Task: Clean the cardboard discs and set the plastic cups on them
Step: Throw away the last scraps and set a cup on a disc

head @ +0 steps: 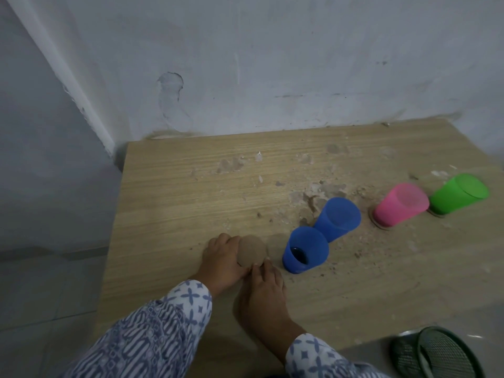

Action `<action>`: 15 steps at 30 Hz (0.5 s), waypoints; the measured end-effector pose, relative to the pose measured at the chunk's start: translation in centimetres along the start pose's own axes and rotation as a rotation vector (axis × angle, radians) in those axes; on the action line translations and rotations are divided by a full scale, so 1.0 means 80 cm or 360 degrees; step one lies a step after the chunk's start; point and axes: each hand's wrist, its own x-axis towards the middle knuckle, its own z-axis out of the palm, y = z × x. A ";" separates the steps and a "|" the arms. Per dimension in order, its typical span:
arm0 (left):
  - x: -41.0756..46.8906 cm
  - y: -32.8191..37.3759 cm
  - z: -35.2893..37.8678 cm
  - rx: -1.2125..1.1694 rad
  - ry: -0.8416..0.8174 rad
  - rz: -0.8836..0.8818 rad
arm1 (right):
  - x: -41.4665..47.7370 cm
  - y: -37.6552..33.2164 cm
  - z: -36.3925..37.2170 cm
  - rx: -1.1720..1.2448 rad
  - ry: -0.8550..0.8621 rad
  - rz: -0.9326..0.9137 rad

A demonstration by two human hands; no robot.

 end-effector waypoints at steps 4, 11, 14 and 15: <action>-0.001 0.002 -0.001 0.0009 0.0007 -0.0013 | -0.001 -0.002 -0.005 -0.0021 -0.0040 0.0015; -0.005 0.002 -0.004 -0.0032 0.0000 -0.0052 | 0.004 -0.005 -0.009 0.0108 0.0044 -0.0050; -0.006 -0.002 -0.012 -0.0195 -0.0089 -0.0073 | -0.004 -0.013 -0.029 0.0181 0.0097 -0.0250; -0.006 -0.001 -0.016 -0.0248 -0.0104 -0.0069 | -0.009 -0.017 -0.042 0.0201 0.0141 -0.0327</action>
